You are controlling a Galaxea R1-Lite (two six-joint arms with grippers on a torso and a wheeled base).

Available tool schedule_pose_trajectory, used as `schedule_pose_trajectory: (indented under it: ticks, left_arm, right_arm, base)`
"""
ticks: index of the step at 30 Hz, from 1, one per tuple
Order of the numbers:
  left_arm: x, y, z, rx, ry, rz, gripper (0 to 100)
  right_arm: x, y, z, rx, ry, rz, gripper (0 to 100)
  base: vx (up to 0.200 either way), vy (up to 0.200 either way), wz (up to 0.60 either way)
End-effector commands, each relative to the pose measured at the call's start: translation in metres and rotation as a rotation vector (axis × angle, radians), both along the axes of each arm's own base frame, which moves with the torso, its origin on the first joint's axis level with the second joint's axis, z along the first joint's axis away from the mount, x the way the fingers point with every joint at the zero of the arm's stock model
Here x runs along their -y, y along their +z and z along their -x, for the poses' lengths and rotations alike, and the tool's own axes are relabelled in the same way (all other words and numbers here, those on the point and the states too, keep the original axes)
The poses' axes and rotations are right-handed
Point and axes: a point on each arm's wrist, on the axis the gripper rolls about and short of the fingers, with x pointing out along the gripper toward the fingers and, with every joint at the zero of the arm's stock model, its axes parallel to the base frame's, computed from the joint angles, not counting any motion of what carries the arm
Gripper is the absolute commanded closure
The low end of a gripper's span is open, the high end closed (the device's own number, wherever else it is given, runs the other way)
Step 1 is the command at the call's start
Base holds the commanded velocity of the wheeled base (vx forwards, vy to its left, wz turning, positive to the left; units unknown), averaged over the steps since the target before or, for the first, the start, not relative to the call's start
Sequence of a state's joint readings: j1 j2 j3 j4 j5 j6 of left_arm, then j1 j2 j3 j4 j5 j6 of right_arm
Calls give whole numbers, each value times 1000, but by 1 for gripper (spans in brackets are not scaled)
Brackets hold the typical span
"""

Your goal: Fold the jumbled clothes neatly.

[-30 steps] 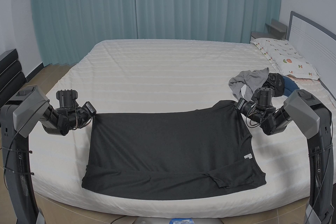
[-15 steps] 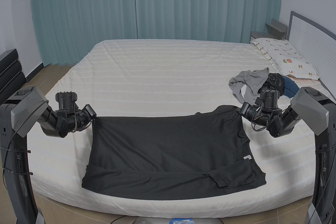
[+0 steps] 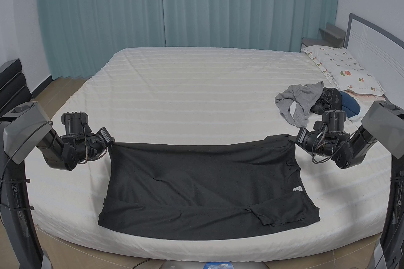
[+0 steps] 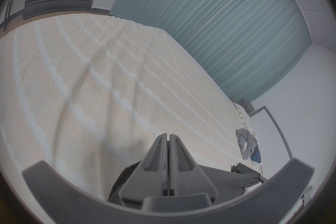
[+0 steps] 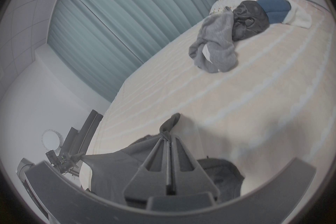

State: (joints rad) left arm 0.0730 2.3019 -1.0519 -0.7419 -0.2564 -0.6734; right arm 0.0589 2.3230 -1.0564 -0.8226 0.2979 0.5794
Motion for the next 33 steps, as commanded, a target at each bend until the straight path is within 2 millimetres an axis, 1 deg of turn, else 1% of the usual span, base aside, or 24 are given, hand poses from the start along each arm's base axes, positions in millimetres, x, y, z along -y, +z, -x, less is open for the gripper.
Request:
schedule_pose_trajectory:
  ticks: [1, 4, 5, 9, 10, 11, 12, 14, 18, 22, 27, 30, 33]
  left_arm:
    - [-2, 8, 20, -10, -15, -34, 100]
    - [-9, 10, 29, -19, -5, -54, 100]
    - [-9, 9, 30, -22, -5, -53, 100]
    - [-7, 4, 43, -60, -10, -53, 100]
    - [-7, 4, 44, -63, -10, -53, 100]
    - [-6, 2, 48, -70, -15, -51, 100]
    - [-6, 2, 48, -70, -14, -52, 100]
    - [-4, -5, 57, -95, -34, -76, 100]
    - [-2, -17, 73, -139, -72, -120, 100]
    - [-1, -26, 86, -159, -77, -123, 100]
    - [0, -34, 99, -174, -79, -122, 100]
    - [2, -41, 106, -192, -88, -115, 100]
    - [2, -43, 111, -205, -102, -110, 100]
  right_arm:
    - [3, 9, 21, -20, 15, -7, 100]
    - [4, 13, 33, -19, 37, -18, 100]
    - [4, 12, 34, -21, 38, -19, 100]
    - [7, 9, 52, -49, 52, 2, 100]
    - [7, 8, 53, -53, 54, 7, 100]
    - [7, 4, 59, -66, 63, 22, 100]
    - [7, 4, 59, -69, 62, 23, 100]
    - [10, -5, 70, -107, 70, 49, 100]
    - [11, -17, 82, -150, 96, 91, 100]
    - [11, -29, 94, -186, 134, 148, 100]
    - [11, -43, 98, -224, 151, 179, 100]
    - [11, -45, 101, -233, 154, 184, 100]
    - [11, -47, 104, -244, 163, 191, 100]
  base:
    - [0, 0, 0]
    - [0, 0, 0]
    - [0, 0, 0]
    - [0, 0, 0]
    - [0, 0, 0]
    - [0, 0, 0]
    - [0, 0, 0]
    - [0, 0, 0]
    - [0, 0, 0]
    - [0, 0, 0]
    - [0, 0, 0]
    - [0, 0, 0]
    - [0, 0, 0]
